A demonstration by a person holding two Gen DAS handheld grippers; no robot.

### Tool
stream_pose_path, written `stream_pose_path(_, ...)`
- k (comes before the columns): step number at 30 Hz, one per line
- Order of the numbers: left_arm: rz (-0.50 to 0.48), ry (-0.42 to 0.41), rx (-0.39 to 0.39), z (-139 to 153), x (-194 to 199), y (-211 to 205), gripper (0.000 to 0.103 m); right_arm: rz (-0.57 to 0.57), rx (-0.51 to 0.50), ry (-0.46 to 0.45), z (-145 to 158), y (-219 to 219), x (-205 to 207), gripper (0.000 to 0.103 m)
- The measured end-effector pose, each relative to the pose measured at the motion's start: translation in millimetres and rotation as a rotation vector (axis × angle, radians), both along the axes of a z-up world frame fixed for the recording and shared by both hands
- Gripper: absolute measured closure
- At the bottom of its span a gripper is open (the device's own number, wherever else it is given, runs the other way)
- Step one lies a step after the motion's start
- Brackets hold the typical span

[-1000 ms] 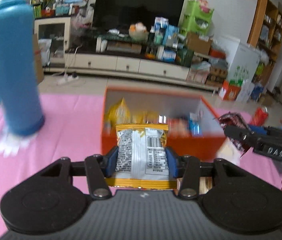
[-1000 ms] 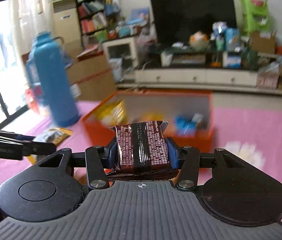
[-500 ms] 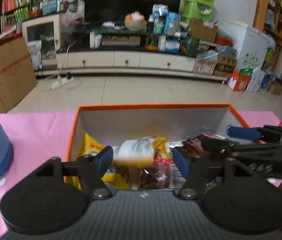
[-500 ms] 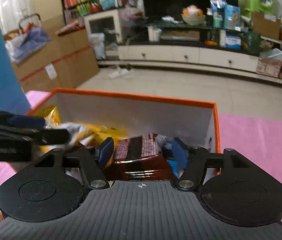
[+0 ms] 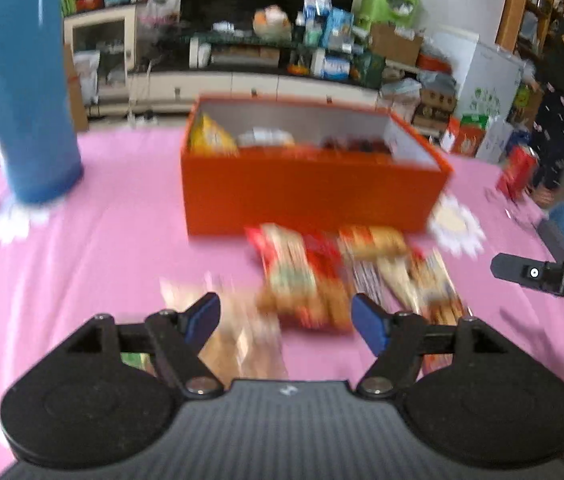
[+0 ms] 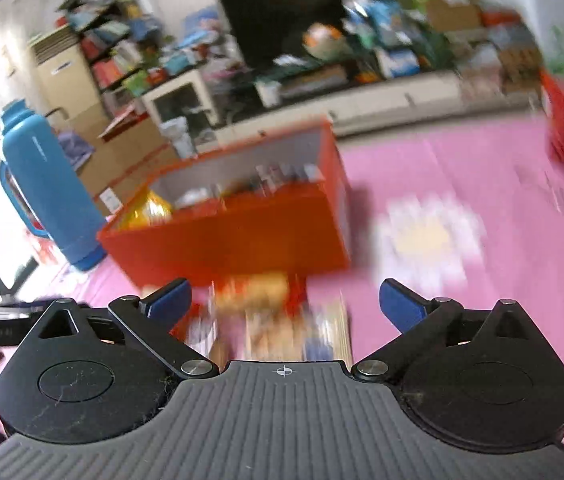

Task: Organize snacks
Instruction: 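Withdraw both tools from the box back to the snack pile, then move the right tool over the orange cookie packet while the left moves over the rainbow cookie packet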

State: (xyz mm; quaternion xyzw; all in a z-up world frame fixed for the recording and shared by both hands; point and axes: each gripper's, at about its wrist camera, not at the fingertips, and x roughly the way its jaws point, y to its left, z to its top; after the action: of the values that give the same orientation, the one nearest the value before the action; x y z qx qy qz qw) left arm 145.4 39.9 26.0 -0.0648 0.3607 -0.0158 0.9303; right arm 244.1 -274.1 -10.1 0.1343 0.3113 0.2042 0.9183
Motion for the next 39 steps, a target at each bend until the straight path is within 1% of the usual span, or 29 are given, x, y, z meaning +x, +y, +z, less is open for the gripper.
stream_pose_path(3, 0.008, 0.027, 0.005, -12.2, -31.1, -10.1, 0.030, -0.063, 0.057, 0.069, -24.8, -20.6, -32.8, 0.007)
stream_pose_path(6, 0.005, 0.047, 0.006, -21.8, -51.6, -19.2, 0.030, -0.107, 0.090, 0.112, -40.2, -32.9, -63.5, 0.007)
stream_pose_path(8, 0.000, 0.053, 0.041, -25.1, -57.6, -25.8, 0.030, -0.096, 0.092, 0.119, -46.7, -31.7, -80.6, 0.007)
stream_pose_path(10, -0.001, 0.051, 0.085, -26.7, -62.0, -29.8, 0.030, -0.075, 0.055, 0.099, -48.4, -24.2, -93.0, 0.007)
stream_pose_path(12, 0.005, 0.036, 0.110, -23.5, -65.1, -29.5, 0.029, -0.048, -0.024, 0.062, -44.9, -10.9, -95.6, 0.007)
stream_pose_path(14, 0.018, 0.019, 0.125, -19.3, -67.7, -26.9, 0.028, -0.046, -0.096, 0.031, -40.0, 1.4, -93.5, 0.005)
stream_pose_path(15, 0.027, 0.016, 0.131, -18.2, -67.6, -25.5, 0.028, -0.044, -0.114, 0.027, -38.8, 5.8, -94.6, 0.004)
stream_pose_path(18, 0.069, 0.013, 0.134, -16.7, -68.5, -12.9, 0.027, -0.027, -0.121, 0.041, -42.0, 13.0, -89.3, 0.004)
stream_pose_path(22, 0.124, 0.028, 0.115, -19.7, -62.7, 7.8, 0.027, -0.034, -0.119, 0.038, -42.3, 13.5, -87.7, 0.004)
stream_pose_path(24, 0.141, 0.036, 0.087, -22.1, -59.7, 16.2, 0.027, -0.038, -0.117, 0.048, -44.6, 12.1, -86.1, 0.004)
stream_pose_path(27, 0.135, 0.053, 0.037, -28.1, -55.9, 17.7, 0.027, -0.030, -0.122, 0.089, -51.4, 13.3, -81.2, 0.004)
stream_pose_path(29, 0.120, 0.065, 0.030, -33.1, -53.2, 12.7, 0.026, 0.012, -0.117, 0.107, -56.0, 19.6, -79.7, 0.004)
stream_pose_path(34, 0.097, 0.084, 0.032, -40.1, -50.3, 5.1, 0.026, 0.175, -0.092, 0.097, -56.5, 48.8, -84.1, 0.004)
stream_pose_path(36, 0.100, 0.087, 0.019, -40.3, -50.3, 7.5, 0.025, 0.257, -0.073, 0.102, -56.6, 60.4, -85.8, 0.004)
stream_pose_path(39, 0.099, 0.093, -0.026, -39.6, -49.3, 12.8, 0.025, 0.352, -0.074, 0.102, -56.2, 73.9, -90.6, 0.004)
